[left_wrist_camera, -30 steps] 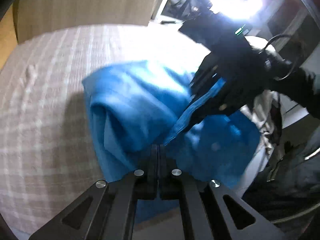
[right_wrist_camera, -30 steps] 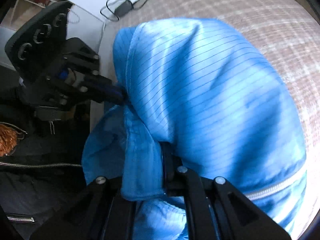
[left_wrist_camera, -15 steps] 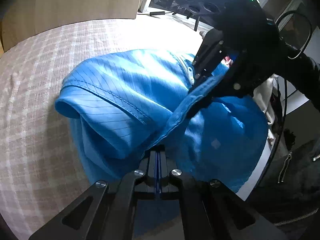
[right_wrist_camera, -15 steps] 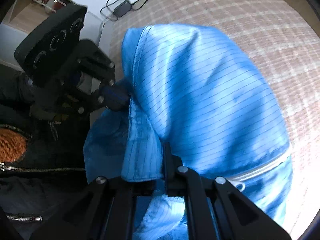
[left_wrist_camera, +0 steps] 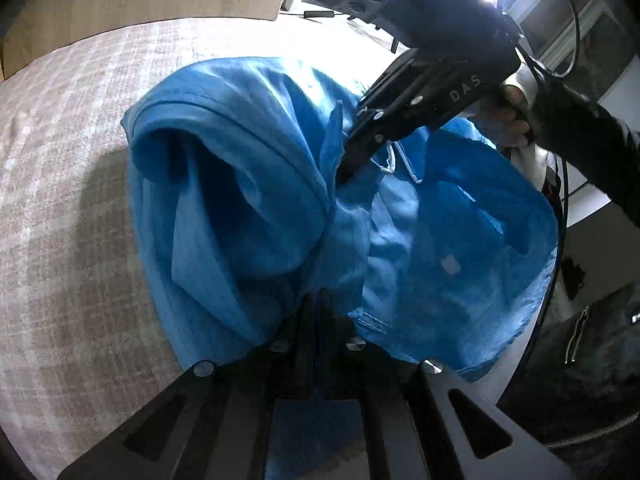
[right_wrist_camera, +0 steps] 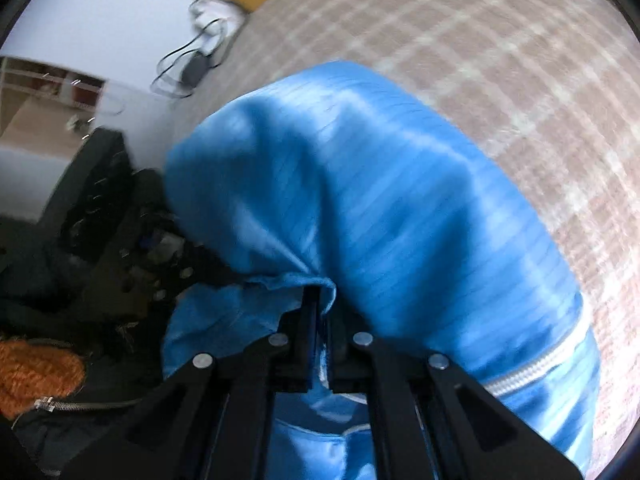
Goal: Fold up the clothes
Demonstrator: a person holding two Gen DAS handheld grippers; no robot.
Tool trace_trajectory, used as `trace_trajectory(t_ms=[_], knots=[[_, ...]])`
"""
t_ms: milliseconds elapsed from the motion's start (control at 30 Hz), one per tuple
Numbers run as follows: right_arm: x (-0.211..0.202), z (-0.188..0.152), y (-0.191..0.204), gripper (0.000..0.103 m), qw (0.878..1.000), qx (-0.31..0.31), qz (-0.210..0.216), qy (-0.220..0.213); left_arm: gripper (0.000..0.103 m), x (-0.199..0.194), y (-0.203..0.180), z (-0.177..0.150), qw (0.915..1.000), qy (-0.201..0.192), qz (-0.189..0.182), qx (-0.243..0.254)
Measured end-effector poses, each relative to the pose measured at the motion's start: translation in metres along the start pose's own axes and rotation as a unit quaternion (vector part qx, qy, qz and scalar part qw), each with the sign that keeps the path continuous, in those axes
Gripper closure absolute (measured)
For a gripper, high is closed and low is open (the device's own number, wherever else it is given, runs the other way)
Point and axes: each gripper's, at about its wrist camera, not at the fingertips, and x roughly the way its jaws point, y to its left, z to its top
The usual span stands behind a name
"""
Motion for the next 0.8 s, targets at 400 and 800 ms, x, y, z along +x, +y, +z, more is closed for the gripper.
trace_trajectory(t_ms=[400,800], knots=[[-0.079,-0.037,0.071,0.097,0.977,-0.028,-0.095,-0.188,0.102,-0.031,-0.019,0.029,0.9987,-0.033,0.004,0.038],[-0.049,-0.075,0.107,0.095,0.959,0.051,-0.199,-0.196,0.098,-0.079,-0.017,0.001,0.9969,-0.040,0.056,-0.037]])
